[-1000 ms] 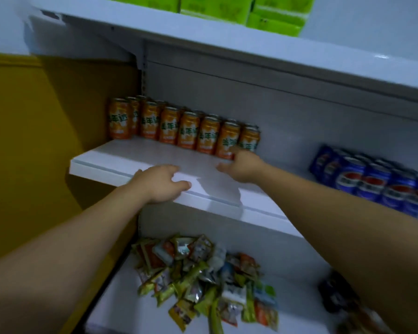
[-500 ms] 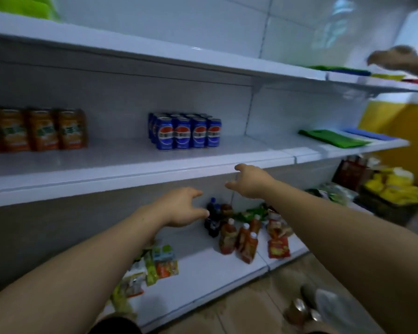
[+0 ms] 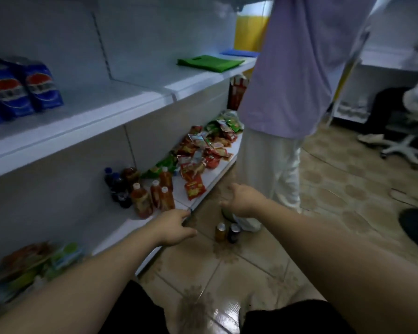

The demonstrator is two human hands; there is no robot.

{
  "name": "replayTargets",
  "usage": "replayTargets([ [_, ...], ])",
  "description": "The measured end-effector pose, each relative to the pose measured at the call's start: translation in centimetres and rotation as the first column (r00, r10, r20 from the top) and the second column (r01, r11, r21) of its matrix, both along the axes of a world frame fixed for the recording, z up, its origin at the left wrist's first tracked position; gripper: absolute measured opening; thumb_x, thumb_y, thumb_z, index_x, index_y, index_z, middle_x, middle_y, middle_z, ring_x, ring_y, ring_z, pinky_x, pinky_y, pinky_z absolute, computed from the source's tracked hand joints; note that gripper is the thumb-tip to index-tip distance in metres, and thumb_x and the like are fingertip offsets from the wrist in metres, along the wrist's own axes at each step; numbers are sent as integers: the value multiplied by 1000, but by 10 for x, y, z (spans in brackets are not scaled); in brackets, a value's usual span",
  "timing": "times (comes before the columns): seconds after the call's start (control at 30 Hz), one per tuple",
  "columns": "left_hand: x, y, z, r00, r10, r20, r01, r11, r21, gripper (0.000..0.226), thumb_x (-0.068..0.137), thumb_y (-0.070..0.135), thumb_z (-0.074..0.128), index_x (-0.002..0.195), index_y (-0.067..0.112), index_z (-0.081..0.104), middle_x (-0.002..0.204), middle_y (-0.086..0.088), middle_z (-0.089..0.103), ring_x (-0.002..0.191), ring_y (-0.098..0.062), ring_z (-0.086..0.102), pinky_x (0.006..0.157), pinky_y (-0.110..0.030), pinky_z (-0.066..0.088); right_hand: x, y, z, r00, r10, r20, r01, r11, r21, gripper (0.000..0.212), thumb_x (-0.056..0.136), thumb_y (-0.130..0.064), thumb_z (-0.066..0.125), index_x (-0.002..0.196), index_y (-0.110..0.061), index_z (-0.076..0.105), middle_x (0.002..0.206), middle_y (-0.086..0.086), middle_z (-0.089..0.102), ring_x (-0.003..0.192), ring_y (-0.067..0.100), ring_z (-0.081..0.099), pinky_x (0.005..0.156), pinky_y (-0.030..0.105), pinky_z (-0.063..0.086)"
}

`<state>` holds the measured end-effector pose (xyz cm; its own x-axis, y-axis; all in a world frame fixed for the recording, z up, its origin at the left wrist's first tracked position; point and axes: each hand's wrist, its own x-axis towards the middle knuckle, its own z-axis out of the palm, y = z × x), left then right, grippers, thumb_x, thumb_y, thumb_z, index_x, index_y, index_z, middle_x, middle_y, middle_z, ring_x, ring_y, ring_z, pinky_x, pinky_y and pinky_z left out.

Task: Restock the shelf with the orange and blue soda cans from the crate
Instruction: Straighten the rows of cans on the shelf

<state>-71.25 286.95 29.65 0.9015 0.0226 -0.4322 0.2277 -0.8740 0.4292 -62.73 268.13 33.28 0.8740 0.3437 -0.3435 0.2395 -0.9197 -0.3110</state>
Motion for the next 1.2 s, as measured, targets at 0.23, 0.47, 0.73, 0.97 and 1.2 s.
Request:
replayTargets([
  [0.23, 52, -6, -70, 990, -60, -132, 53, 997, -53, 82, 79, 56, 62, 147, 21, 33, 151, -1, 36, 133, -20, 40, 108, -32, 36, 41, -24, -75, 983, -100, -152, 90, 993, -75, 72, 94, -53, 50, 150, -14, 26, 144, 12, 44, 123, 28, 50, 97, 36, 46],
  [0.47, 114, -1, -155, 983, -41, -181, 22, 994, -108, 80, 81, 50, 65, 147, 18, 33, 151, -4, 36, 133, -21, 38, 108, -30, 35, 98, -14, -166, 985, -79, -156, 70, 996, -59, 66, 94, -46, 51, 146, -12, 31, 141, 12, 46, 127, 31, 45, 97, 34, 40],
  [0.73, 197, 5, -287, 966, 13, -258, -62, 981, -185, 80, 83, 40, 68, 148, 16, 28, 152, -4, 31, 135, -21, 34, 110, -28, 31, 178, 3, -320, 981, -98, -168, 94, 995, -34, 32, 94, -48, 51, 86, -17, 54, 103, 7, 60, 100, 28, 58, 79, 31, 43],
  [0.97, 240, 10, -385, 963, 0, -271, -67, 970, -236, 75, 87, 29, 66, 149, 16, 27, 153, -4, 30, 135, -19, 34, 102, -23, 29, 227, 18, -450, 959, -157, -237, 155, 987, -28, 56, 92, -43, 58, 133, -7, 46, 131, 14, 53, 119, 31, 54, 91, 34, 42],
  [1.2, 242, 25, -434, 937, 40, -346, -139, 954, -266, 76, 86, 32, 67, 148, 16, 28, 153, -3, 29, 138, -20, 31, 103, -25, 30, 244, 29, -521, 990, -1, -140, -43, 952, -304, 59, 98, -53, 35, 150, -31, 17, 159, 14, 13, 147, 33, 5, 114, 55, 6],
])
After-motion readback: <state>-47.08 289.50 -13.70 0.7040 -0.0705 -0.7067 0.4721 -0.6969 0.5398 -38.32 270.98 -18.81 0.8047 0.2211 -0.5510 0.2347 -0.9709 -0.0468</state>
